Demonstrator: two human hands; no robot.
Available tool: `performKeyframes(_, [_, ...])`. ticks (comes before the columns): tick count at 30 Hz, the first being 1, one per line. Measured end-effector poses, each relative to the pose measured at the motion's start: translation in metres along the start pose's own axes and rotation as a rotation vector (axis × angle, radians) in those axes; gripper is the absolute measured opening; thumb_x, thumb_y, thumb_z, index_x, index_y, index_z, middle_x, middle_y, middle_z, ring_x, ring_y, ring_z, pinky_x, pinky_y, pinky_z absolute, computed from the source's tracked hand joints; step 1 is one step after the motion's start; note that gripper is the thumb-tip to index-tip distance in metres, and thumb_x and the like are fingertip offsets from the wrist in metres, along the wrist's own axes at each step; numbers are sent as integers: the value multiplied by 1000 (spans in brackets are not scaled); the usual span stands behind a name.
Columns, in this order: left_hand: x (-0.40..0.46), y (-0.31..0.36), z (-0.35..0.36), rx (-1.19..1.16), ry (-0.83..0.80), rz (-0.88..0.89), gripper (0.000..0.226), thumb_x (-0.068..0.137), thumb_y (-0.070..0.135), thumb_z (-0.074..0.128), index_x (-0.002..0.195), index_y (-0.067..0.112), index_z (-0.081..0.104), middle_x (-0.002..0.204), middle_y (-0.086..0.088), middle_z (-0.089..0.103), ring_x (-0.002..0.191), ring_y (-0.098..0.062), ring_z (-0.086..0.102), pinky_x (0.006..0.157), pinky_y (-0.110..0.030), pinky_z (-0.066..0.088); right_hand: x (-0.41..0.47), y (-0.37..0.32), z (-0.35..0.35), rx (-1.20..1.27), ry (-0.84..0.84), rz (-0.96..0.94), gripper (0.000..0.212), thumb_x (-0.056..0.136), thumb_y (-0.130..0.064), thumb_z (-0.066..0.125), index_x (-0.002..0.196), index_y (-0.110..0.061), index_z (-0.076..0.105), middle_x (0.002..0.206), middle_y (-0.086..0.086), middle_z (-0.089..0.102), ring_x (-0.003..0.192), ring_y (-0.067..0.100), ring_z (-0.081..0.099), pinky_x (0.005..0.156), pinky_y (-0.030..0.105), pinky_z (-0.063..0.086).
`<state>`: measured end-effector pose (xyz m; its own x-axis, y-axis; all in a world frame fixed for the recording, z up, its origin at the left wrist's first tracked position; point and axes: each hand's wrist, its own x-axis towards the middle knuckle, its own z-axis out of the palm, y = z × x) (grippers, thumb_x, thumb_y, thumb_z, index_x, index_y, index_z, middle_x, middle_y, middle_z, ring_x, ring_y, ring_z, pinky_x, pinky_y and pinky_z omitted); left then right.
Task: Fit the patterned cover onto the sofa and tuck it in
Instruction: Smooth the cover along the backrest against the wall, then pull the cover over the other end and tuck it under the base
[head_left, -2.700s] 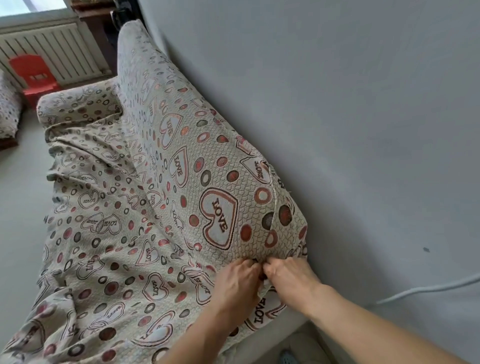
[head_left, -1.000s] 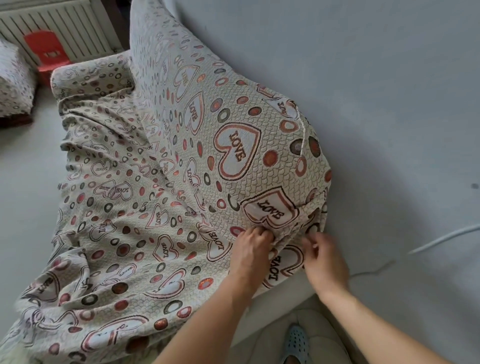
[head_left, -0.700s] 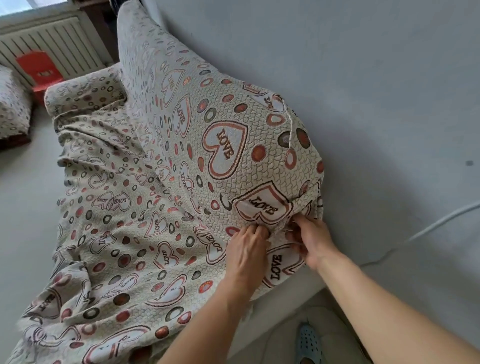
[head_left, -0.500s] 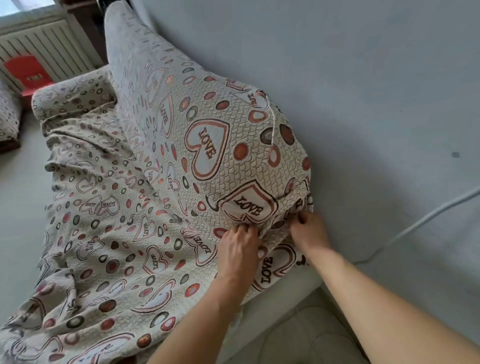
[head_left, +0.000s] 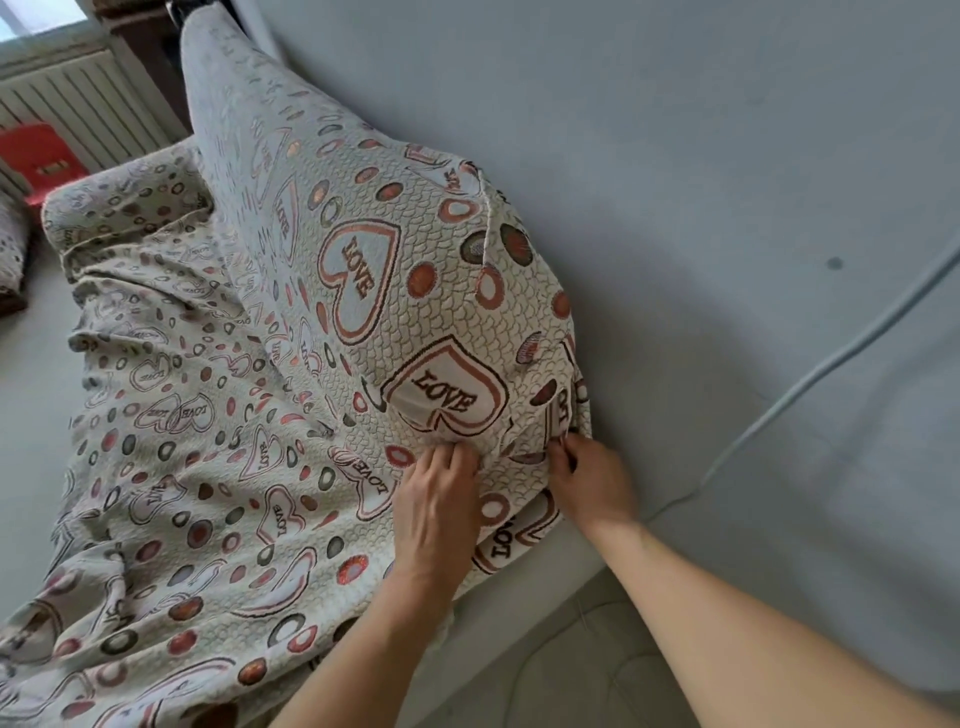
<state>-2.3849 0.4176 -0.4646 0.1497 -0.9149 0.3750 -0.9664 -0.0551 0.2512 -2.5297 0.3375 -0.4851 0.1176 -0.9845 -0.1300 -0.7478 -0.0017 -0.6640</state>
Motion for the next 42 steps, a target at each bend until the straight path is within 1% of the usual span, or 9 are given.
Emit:
performKeyframes(2, [-6, 15, 2, -60, 4, 121, 13, 82, 14, 68, 93, 14, 62, 92, 0, 62, 79, -18, 58, 63, -30, 50, -3, 2, -3, 54, -26, -33, 37, 94, -32, 47, 61, -17, 39, 73, 6, 59, 71, 30, 58, 60, 36, 45])
performKeyframes(6, [-6, 41, 35, 57, -77, 61, 69, 72, 29, 73, 134, 14, 50, 124, -2, 54, 110, -21, 51, 97, -35, 44, -3, 12, -6, 210, -87, -90, 33, 93, -31, 51, 63, -18, 49, 58, -6, 53, 60, 17, 52, 57, 34, 40])
performKeyframes(12, [23, 49, 44, -33, 147, -103, 29, 84, 20, 45, 99, 19, 69, 91, 0, 70, 84, -24, 67, 80, -36, 49, -5, -3, -18, 140, -46, -178, 27, 98, -38, 43, 76, -23, 48, 71, -9, 56, 71, 18, 54, 62, 32, 41])
performKeyframes(16, [22, 59, 40, -75, 126, -188, 33, 72, -2, 66, 99, 17, 70, 89, -4, 71, 79, -28, 67, 72, -35, 56, 5, -11, -36, 106, 52, -43, 27, 99, -39, 30, 95, -21, 49, 92, -2, 59, 88, 22, 57, 73, 35, 40])
performKeyframes(21, [18, 65, 42, -63, 109, -222, 45, 59, -4, 79, 98, 16, 71, 89, -2, 71, 77, -26, 68, 67, -33, 56, 36, -25, -46, 514, -74, -33, 21, 86, -38, 49, 77, -21, 58, 73, -4, 63, 75, 22, 61, 67, 39, 46])
performKeyframes(27, [25, 66, 53, -49, 77, -225, 38, 64, 4, 78, 97, 20, 71, 87, 2, 70, 79, -22, 66, 66, -31, 54, 52, -8, -44, 182, -52, -304, 22, 96, -34, 44, 94, -18, 59, 91, 0, 67, 85, 20, 61, 73, 40, 51])
performKeyframes(33, [-10, 53, 106, 123, -103, -88, 39, 71, 13, 62, 106, 27, 72, 73, 7, 67, 68, -15, 63, 55, -30, 49, 32, 50, 2, -182, -296, 29, 29, 98, -37, 34, 109, -26, 58, 119, 6, 62, 109, 27, 58, 83, 32, 45])
performKeyframes(36, [-13, 43, 116, 156, -120, -108, 23, 68, 14, 64, 86, 26, 73, 70, 8, 64, 68, -15, 62, 53, -29, 47, 37, 51, 16, -230, -277, 19, 31, 99, -35, 32, 114, -24, 58, 122, 4, 62, 112, 28, 57, 85, 32, 45])
performKeyframes(42, [-18, 49, 112, 74, -100, -145, 24, 66, 9, 65, 86, 22, 68, 74, 3, 64, 72, -18, 61, 62, -30, 49, 35, 40, 8, -368, -191, -120, 26, 96, -27, 34, 108, -19, 57, 112, 4, 66, 104, 28, 62, 73, 29, 42])
